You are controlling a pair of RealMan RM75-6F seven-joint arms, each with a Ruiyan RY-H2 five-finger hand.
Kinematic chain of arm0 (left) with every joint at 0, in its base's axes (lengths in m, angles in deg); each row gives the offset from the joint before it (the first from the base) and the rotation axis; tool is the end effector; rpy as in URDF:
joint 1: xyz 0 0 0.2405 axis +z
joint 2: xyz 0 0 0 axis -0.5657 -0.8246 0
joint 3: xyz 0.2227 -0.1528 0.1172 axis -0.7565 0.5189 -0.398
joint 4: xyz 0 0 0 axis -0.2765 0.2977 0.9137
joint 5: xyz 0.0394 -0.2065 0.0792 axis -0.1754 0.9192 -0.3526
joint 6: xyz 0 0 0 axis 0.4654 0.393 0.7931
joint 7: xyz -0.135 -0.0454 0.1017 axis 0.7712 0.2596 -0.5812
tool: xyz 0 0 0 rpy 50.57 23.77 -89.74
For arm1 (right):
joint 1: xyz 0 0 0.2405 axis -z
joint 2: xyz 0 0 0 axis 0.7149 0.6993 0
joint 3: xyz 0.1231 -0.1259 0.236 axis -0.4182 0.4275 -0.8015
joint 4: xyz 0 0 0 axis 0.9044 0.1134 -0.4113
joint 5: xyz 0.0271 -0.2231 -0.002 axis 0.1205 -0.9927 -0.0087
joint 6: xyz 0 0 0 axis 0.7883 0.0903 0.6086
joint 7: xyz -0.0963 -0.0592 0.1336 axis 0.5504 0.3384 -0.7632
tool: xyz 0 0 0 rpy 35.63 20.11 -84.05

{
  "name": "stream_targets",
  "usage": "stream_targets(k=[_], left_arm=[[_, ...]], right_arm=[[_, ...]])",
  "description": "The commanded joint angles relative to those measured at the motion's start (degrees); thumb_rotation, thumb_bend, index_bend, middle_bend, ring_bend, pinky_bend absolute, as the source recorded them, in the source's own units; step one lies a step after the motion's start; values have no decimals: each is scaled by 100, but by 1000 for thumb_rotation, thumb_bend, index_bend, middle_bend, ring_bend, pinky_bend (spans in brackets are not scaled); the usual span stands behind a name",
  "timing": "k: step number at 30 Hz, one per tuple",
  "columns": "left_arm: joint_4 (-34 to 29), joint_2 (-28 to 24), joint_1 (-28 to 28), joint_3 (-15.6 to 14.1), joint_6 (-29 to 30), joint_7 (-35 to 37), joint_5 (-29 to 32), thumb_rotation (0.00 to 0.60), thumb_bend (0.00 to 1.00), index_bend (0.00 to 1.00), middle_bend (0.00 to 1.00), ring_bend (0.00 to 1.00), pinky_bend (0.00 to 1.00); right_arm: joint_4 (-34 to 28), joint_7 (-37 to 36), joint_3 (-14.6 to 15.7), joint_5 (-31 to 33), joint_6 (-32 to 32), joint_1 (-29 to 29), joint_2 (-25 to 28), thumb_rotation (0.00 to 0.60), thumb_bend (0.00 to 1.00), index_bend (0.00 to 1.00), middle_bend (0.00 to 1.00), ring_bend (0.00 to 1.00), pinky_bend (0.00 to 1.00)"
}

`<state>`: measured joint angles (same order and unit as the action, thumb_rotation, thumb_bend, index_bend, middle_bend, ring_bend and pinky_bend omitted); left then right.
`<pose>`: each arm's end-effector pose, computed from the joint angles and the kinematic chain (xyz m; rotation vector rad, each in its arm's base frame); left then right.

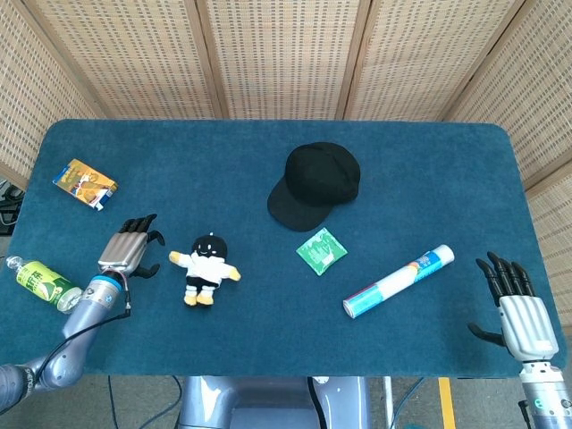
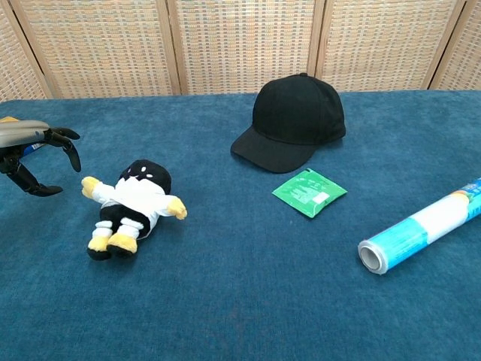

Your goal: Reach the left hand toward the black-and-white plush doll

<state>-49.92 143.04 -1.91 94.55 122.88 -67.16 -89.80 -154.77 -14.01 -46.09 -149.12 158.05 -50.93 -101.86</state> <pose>-0.2688 0.3862 0.0221 -1.6551 -1.1923 -0.6140 -0.3453 -0.2175 0.1478 1.4145 -0.9536 0.9407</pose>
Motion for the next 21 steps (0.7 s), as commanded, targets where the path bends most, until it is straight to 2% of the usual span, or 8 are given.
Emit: stream_targets(k=[1,21], left_arm=[[123,143,-68,-30,35,3,84,600,365,365,0,0,0],[275,574,-375,-135,219,-277,304,600,372,376,0,0,0]], right_arm=[[-13,-5,11,-12,-5,0,3,600,86,1,0,0,34],[-63,-91,77,-139,-8,-13,0,600,86,1,0,0,35]])
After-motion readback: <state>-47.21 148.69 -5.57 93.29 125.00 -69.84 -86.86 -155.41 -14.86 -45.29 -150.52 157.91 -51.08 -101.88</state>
